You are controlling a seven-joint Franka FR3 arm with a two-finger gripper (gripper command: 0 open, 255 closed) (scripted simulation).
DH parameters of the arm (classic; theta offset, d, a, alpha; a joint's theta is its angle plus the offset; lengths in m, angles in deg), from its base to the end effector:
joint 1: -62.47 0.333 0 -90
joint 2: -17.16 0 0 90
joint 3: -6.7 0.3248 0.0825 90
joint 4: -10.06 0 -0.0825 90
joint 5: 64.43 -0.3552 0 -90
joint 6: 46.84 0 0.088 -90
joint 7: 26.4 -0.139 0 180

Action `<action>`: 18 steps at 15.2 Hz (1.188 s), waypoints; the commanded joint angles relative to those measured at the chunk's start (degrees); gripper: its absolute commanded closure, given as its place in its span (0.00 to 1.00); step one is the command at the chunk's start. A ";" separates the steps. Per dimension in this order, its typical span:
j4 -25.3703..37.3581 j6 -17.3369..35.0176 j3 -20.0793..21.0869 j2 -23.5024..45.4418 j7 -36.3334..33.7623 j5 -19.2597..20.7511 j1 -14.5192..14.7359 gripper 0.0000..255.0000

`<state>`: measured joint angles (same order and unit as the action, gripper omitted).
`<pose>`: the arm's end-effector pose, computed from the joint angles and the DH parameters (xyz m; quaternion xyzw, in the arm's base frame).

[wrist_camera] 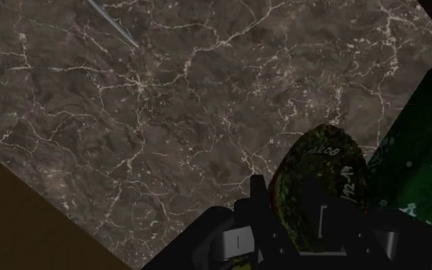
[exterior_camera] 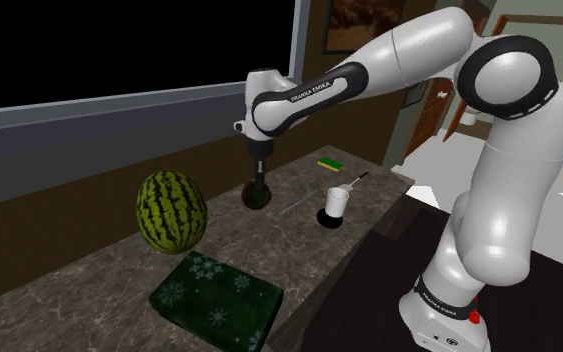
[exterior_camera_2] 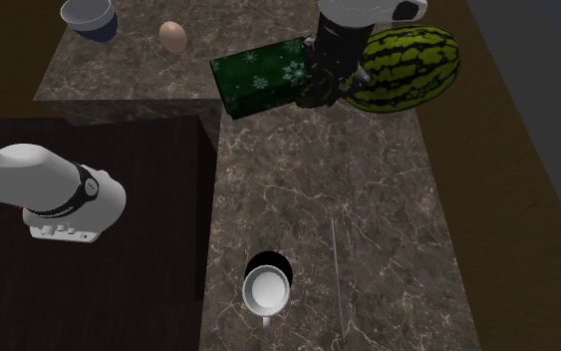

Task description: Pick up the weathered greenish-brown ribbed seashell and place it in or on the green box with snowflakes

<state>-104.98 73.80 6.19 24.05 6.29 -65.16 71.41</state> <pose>0.5447 0.0818 0.3868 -0.9374 -0.3481 0.0100 0.0072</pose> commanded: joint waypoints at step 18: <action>-2.62 -0.69 11.98 -3.65 -25.73 0.28 13.54 1.00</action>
<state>-108.18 73.32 17.51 20.04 -17.89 -64.97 84.20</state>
